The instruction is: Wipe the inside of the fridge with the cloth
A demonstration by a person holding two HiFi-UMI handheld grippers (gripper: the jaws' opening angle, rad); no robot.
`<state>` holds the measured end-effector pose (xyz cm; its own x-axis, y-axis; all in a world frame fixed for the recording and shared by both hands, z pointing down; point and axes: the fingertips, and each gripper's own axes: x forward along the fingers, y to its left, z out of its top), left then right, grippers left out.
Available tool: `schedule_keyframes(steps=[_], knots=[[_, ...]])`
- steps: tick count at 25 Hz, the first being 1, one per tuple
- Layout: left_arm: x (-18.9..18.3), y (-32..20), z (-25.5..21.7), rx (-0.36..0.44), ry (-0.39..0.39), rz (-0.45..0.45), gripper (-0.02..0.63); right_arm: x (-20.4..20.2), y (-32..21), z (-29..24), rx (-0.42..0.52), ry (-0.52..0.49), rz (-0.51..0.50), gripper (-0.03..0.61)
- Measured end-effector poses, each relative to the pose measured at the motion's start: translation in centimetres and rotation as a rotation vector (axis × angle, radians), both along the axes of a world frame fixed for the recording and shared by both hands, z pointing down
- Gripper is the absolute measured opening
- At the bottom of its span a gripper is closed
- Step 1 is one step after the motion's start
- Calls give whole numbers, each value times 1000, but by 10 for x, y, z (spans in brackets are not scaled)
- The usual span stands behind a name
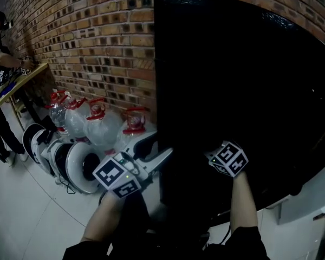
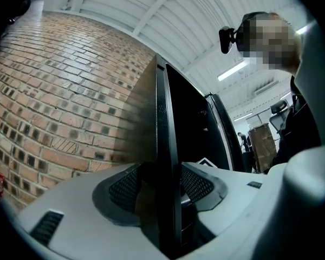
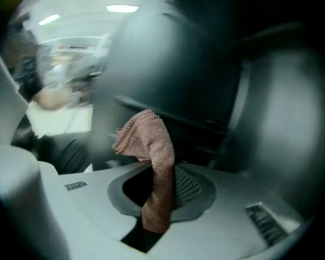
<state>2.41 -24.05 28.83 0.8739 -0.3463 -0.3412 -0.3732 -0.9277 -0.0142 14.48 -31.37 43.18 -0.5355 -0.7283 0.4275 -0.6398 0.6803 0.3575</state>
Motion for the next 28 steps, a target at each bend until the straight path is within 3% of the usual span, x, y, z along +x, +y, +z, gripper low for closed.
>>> schedule_keyframes(steps=[6,9,15,28], knots=[[0,-1,-3,-8,6,1,232,-45,45,25,8,382,-190,74],[0,0,-4,-6,-2,-1,232,-53,40,37,-1,568,-191,74],[0,2,-1,-3,-32,2,232,-56,11,39,-21,499,-120,74],[3,0,-4,-23,-62,-116,201,-36,-32,46,-31,514,19,75]])
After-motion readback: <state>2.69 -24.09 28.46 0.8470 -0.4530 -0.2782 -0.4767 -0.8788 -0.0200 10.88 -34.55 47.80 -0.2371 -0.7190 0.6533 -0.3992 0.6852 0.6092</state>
